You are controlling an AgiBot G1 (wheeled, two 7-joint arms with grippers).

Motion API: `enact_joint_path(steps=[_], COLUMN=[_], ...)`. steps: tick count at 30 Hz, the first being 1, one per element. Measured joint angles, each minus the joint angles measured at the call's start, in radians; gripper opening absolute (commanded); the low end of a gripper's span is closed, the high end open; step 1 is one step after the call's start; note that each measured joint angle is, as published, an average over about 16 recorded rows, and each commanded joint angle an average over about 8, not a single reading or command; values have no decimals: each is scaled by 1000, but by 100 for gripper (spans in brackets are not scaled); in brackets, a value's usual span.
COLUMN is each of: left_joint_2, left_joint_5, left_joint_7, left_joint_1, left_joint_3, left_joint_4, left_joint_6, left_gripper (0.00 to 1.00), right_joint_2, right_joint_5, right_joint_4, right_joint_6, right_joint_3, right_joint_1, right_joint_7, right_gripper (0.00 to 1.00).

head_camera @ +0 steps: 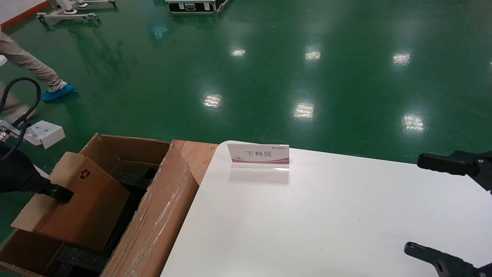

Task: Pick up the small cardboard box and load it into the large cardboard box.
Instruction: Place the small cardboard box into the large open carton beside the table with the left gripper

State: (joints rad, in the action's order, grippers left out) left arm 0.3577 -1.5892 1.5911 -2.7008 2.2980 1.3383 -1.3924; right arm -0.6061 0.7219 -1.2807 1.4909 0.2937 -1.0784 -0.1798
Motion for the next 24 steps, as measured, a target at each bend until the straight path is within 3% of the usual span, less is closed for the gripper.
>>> enact_joint_path(steps=[24], left_joint_2=[53], left_joint_5=[-52], left_joint_7=[-57], left_joint_1=[132], left_joint_3=[36], left_joint_4=[-106], left_joint_6=[121], left_gripper=[0], right_joint_2=[1], right_joint_5=[-1], right_joint_4=[0], right_joint_6=[-1], right_joint_3=[1], right_joint_1=[0], right_joint_7=[1], right_gripper=[100])
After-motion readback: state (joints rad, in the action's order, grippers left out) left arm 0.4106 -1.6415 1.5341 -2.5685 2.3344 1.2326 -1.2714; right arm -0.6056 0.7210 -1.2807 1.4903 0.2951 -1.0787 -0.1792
